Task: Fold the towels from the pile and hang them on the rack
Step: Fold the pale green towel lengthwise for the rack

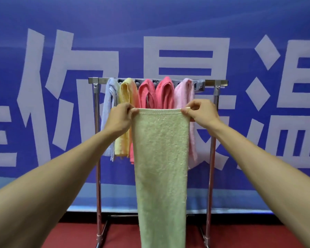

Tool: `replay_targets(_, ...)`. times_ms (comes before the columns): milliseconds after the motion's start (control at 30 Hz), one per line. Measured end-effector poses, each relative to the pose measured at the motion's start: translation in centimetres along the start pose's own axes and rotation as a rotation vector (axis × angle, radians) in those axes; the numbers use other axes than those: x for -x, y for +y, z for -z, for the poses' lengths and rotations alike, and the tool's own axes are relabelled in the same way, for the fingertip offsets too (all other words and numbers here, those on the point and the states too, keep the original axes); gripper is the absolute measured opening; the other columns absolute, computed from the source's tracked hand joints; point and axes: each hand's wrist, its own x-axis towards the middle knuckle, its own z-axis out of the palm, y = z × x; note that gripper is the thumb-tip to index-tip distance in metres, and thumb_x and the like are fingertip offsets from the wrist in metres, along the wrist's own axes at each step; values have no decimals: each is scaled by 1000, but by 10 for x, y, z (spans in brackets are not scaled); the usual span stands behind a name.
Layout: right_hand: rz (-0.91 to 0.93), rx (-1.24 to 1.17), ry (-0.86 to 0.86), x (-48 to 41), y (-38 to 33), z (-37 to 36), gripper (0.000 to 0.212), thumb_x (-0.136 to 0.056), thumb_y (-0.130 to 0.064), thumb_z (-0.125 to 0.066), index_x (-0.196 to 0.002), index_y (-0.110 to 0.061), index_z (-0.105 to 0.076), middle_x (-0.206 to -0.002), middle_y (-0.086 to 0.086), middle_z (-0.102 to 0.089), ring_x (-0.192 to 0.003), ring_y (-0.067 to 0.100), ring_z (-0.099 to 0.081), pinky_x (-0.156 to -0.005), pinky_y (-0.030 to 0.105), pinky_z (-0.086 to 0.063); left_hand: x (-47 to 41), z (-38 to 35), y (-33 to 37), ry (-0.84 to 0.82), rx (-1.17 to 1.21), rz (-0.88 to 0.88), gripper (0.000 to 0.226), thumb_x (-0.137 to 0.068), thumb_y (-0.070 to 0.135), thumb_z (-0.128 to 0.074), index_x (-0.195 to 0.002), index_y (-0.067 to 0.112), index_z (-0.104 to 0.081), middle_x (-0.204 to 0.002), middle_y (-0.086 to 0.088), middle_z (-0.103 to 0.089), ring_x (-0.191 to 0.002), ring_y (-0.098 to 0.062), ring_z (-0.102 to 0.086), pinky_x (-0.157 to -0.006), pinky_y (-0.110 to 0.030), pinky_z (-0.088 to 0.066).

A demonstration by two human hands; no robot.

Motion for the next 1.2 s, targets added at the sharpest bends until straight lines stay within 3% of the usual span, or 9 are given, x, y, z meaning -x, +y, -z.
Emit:
replay_targets(200,-240,-101,-193,41,60,-37,8,-84,-13,-71,-78,-9,-66,-68,3,-60,-58,10,-55,-49,22,-50,43,-39,-53,-197,133,177,22,-94,21,-58,-77,9,-65,-68,-10,-60,-62,-28,-60,-63,-40,-55)
replay_targets(367,-506,-318,-298,85,124,-73,11,-88,-11,-65,-78,-12,-68,-56,-3,-63,-49,6,-53,-44,17,-46,93,-85,-101,-322,392,425,26,-94,18,-58,-80,-1,-67,-58,-7,-51,-45,-6,-48,-64,-34,-51)
replay_targets(567,-743,-475,-326,135,182,-103,9,-90,-6,-61,-90,-3,-69,-68,2,-71,-64,12,-67,-57,24,-56,153,-127,-143,-421,580,691,43,-91,26,-63,-84,-17,-63,-74,-13,-51,-69,-22,-44,-71,-37,-48)
replay_targets(733,-923,-740,-346,165,210,-111,24,-98,1,-42,-109,7,-62,-92,13,-73,-80,18,-72,-73,29,-60,193,-149,-159,-455,706,908,36,-91,29,-61,-91,-6,-69,-70,-7,-60,-63,-17,-51,-70,-32,-49)
replay_targets(800,-991,-860,-292,174,215,-120,27,-98,3,-38,-115,9,-59,-89,12,-74,-77,17,-72,-71,27,-59,202,-155,-157,-430,787,982,32,-92,28,-61,-87,-2,-69,-65,-3,-64,-61,-17,-50,-67,-31,-48)
replay_targets(867,-993,-905,-272,178,213,-130,25,-98,4,-39,-112,9,-59,-80,9,-74,-71,15,-73,-67,26,-60,204,-157,-150,-427,820,980,28,-93,28,-59,-81,5,-68,-61,0,-65,-57,-15,-50,-63,-28,-46)
replay_targets(1000,-1004,-935,-215,182,207,-142,22,-97,2,-43,-106,7,-62,-80,9,-73,-69,15,-72,-67,27,-60,204,-158,-140,-395,795,930,28,-91,30,-62,-88,4,-73,-84,-10,-71,-74,-19,-64,-77,-34,-52)
replay_targets(1100,-950,-775,-207,191,203,-148,17,-96,-3,-50,-101,5,-64,-85,12,-71,-70,15,-70,-73,31,-58,216,-165,-131,-299,808,993,27,-87,24,-67,-91,-3,-71,-70,-11,-66,-59,-20,-56,-71,-36,-47)
replay_targets(1200,-878,-630,-260,202,190,-154,16,-94,-7,-55,-103,3,-65,-79,10,-68,-62,10,-67,-69,26,-58,226,-172,-122,-239,829,1017,27,-84,20,-71,-95,-4,-72,-89,-19,-72,-73,-25,-63,-70,-34,-51)
